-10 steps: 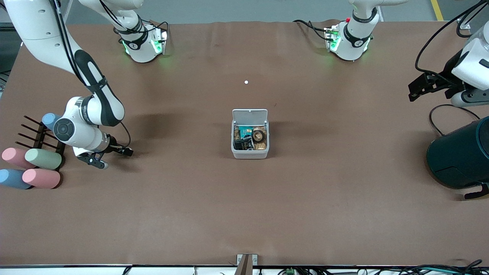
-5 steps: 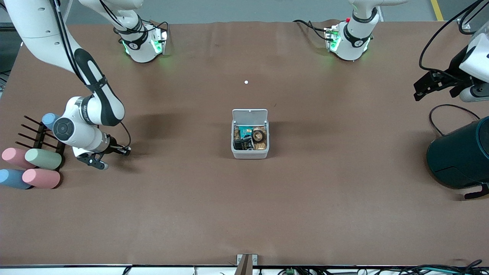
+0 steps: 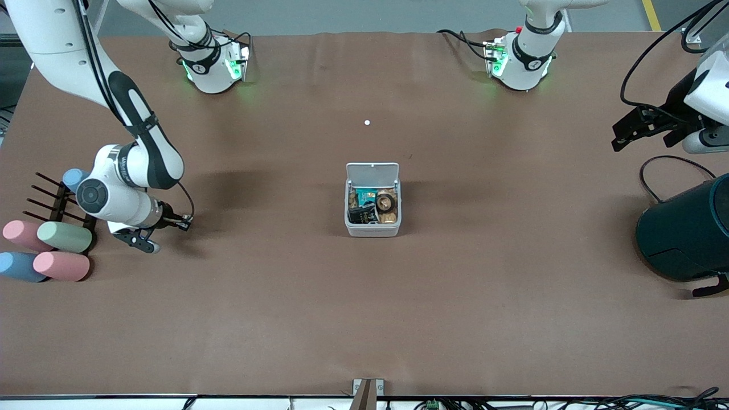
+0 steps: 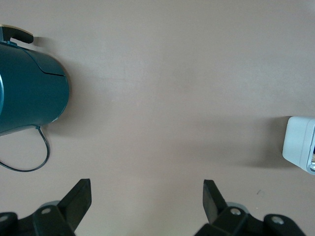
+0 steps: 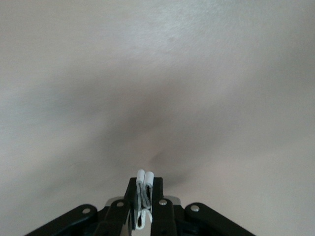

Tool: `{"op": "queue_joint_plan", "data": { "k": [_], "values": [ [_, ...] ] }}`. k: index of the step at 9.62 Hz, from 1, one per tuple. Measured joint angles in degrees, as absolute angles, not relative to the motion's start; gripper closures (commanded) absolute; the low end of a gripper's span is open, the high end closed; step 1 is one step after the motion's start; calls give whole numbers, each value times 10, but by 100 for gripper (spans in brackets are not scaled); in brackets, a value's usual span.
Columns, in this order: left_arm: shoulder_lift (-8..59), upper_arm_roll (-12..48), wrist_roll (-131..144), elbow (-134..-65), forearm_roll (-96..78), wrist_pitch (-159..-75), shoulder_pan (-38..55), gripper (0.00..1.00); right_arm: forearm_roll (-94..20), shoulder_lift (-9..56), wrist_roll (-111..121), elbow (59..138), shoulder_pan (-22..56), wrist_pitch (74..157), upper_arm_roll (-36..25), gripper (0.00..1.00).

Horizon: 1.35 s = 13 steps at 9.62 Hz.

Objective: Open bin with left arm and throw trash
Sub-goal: 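Carry the rubber band over the bin and release it with the right gripper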

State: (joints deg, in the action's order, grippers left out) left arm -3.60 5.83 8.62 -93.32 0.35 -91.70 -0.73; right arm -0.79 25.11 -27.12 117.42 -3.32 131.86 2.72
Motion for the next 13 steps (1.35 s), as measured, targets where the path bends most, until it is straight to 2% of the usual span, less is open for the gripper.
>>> {"op": "queue_joint_plan", "data": {
  "k": [3,5,7,8,11,13],
  "values": [
    [-13,59,84,-900,3,-917,-1,0,-45,215,-479,1013,52,1141,80,100],
    [24,60,84,-857,3,-917,3,0,-83,221,-616,919,149,1107,87,100],
    [40,60,84,-839,3,-899,2,0,-86,264,-728,854,229,1127,88,100],
    [40,61,84,-839,3,-885,2,0,-86,295,-776,829,262,1166,88,99],
    [24,62,84,-856,3,-882,0,0,-86,360,-881,806,322,1318,87,99],
    [-2,63,84,-887,3,-889,0,0,-86,374,-898,803,340,1341,86,97]
  ]
}}
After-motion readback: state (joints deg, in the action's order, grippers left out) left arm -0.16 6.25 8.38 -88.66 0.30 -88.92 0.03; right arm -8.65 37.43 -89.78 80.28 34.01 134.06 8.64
